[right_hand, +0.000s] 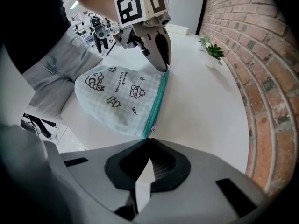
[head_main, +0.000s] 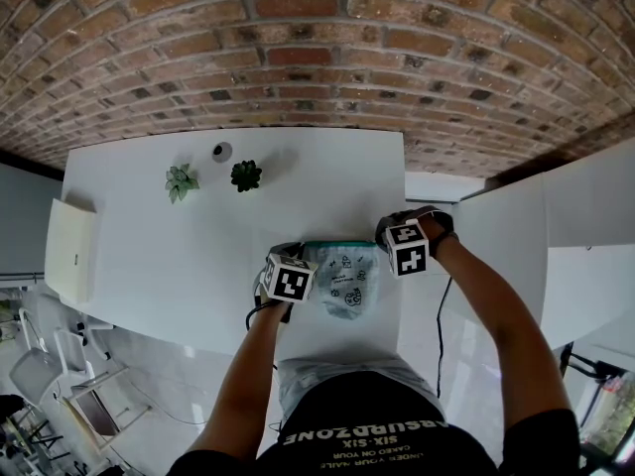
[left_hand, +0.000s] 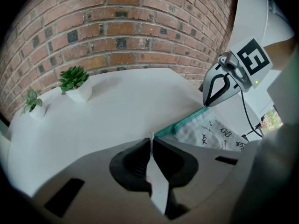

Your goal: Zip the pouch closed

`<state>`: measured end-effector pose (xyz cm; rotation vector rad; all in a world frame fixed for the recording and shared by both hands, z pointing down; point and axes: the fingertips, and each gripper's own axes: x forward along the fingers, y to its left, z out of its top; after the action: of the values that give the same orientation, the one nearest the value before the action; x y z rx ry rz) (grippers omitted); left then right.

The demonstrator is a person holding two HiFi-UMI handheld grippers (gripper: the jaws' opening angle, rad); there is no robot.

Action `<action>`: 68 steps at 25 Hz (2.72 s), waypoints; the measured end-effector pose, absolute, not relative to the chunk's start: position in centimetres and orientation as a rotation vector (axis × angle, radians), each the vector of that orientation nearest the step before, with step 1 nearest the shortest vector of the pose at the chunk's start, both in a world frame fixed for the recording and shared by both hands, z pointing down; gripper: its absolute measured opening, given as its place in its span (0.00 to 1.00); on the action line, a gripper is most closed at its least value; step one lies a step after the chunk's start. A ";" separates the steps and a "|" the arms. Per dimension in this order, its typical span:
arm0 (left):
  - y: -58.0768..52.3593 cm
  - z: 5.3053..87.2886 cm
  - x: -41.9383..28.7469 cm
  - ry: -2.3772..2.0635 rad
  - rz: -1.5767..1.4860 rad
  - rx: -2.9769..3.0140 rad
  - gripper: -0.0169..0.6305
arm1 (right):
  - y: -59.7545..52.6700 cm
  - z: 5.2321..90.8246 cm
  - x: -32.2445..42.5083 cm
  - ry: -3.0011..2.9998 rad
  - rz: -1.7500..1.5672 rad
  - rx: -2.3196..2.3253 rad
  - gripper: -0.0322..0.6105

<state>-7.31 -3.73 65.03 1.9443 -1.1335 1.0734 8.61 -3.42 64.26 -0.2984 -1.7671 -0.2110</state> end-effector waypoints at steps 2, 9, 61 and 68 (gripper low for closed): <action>-3.7 65.0 -7.3 -1.134 1.073 1.946 0.06 | -3.5 64.5 8.7 -1.780 -0.195 -0.277 0.05; -3.8 65.0 -7.3 -1.135 1.073 1.943 0.06 | -3.5 64.4 8.6 -1.834 -0.155 -0.198 0.05; -3.4 59.2 -7.6 -1.226 0.720 1.919 0.26 | -3.1 58.5 7.7 -2.228 0.393 0.696 0.14; -2.7 55.7 -6.0 -1.315 0.633 2.003 0.26 | -2.0 55.8 7.5 -2.277 0.460 0.851 0.10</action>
<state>-6.02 -2.72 55.72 2.0028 -1.3155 0.6334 7.53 -2.03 55.84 0.8510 -2.2774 0.4598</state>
